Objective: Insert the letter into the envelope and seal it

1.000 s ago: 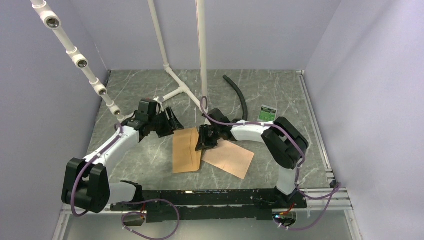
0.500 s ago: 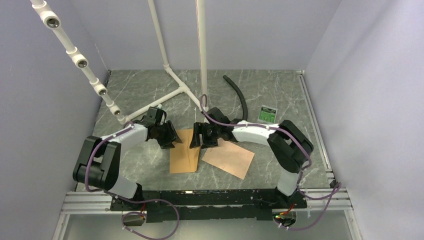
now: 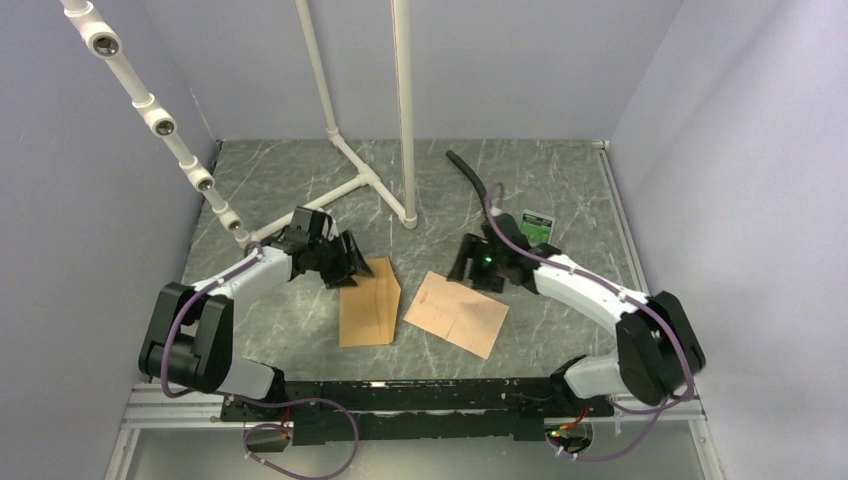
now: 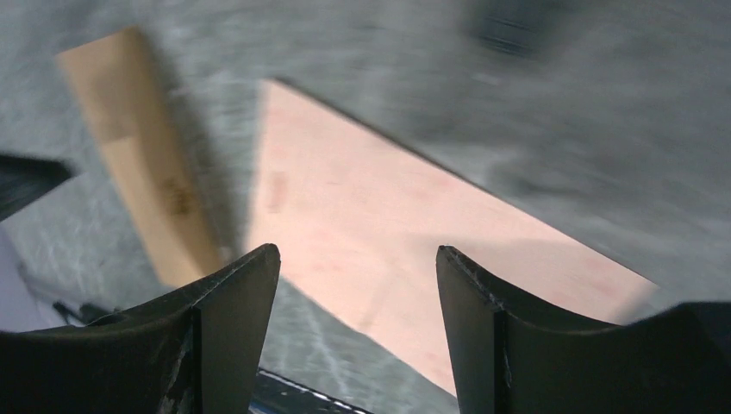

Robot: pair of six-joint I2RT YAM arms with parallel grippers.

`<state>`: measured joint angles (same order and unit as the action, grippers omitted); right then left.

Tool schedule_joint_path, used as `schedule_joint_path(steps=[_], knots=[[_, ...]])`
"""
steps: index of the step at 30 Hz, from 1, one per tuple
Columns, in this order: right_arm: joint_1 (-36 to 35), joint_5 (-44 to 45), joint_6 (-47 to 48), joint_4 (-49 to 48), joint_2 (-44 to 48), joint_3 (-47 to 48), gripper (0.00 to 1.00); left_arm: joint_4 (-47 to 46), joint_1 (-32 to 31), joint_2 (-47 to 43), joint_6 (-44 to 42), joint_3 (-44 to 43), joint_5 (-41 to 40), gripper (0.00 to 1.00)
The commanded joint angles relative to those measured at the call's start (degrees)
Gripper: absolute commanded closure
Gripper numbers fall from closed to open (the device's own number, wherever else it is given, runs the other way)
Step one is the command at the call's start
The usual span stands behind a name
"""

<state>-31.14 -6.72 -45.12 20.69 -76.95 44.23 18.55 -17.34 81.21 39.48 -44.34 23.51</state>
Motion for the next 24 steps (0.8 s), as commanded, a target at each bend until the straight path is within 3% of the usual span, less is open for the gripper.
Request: schedule_joint_path(steps=[1, 6, 10, 17, 24], knots=[[7.1, 1.0, -3.9, 7.3, 7.2, -7.3, 0.29, -8.4, -3.8, -3.3, -3.0, -6.2, 11.5, 0.38], [10.8, -1.2, -5.7, 8.9, 12.4, -12.2, 0.3, -12.7, -11.1, 0.9, -2.2, -9.6, 11.1, 0.39], [11.3, 0.0, -8.1, 10.8, 13.8, -14.8, 0.3, -9.7, -18.2, 9.0, -3.4, -14.6, 4.7, 0.41], [11.8, -3.6, -10.1, 4.6, 14.8, -20.9, 0.33, -2.2, -26.6, 20.9, -5.9, -23.1, -3.3, 0.47], [11.9, -6.1, -10.4, -4.7, 18.2, -28.4, 0.35, 2.4, -30.6, 28.5, -8.2, -24.7, -8.8, 0.52]])
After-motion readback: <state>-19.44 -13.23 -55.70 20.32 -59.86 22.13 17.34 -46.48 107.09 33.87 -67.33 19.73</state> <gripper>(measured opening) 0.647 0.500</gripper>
